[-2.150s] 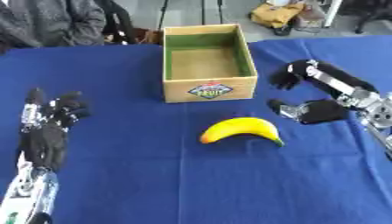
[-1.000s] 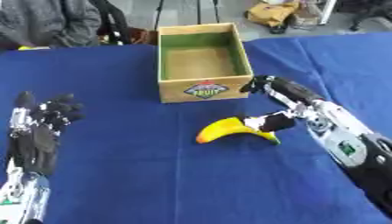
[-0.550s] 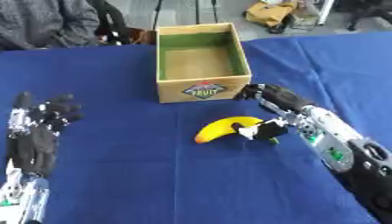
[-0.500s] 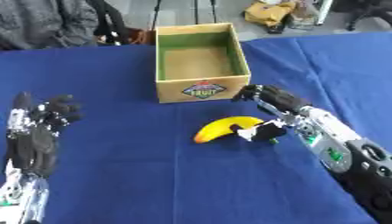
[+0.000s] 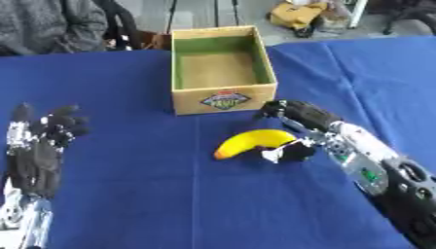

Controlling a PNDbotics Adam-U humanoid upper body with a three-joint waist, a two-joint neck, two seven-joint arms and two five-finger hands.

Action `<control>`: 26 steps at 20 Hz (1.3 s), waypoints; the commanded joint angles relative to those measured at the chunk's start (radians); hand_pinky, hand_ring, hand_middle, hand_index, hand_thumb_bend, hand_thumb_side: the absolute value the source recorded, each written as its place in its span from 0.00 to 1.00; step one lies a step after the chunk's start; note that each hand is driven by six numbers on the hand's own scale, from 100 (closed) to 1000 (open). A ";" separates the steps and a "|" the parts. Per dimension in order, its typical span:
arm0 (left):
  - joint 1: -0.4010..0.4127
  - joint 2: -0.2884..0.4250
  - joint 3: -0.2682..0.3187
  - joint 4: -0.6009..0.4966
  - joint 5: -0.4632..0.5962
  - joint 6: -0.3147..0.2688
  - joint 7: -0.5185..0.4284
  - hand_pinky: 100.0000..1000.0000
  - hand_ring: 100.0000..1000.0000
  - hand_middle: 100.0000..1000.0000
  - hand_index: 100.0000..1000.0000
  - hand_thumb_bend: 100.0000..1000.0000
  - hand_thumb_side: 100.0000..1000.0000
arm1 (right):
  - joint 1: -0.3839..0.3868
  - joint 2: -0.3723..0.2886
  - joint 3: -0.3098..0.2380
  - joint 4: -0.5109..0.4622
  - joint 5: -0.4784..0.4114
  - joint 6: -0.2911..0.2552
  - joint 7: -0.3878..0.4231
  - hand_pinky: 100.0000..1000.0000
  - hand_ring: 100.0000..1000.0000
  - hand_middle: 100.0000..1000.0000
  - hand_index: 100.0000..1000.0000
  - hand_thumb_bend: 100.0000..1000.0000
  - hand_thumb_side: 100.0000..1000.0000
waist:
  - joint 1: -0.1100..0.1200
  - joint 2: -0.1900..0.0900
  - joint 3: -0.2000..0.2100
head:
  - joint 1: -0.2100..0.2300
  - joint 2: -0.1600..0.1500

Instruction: Pick up objects on the table and place them in the box.

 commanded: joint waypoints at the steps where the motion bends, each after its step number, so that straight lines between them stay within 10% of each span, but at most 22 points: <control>1: -0.009 0.011 0.000 -0.015 0.002 -0.002 -0.003 0.68 0.68 0.69 0.49 0.27 0.94 | -0.010 -0.003 -0.004 -0.013 0.023 -0.009 0.004 0.69 0.72 0.71 0.79 0.22 0.38 | 0.000 -0.016 -0.001 | -0.004 -0.007; 26: -0.010 0.010 0.000 -0.015 0.003 -0.003 -0.003 0.68 0.68 0.69 0.49 0.27 0.94 | -0.009 0.007 -0.015 0.055 0.041 -0.012 -0.013 0.65 0.64 0.65 0.75 0.07 0.34 | 0.004 -0.018 -0.001 | -0.014 -0.007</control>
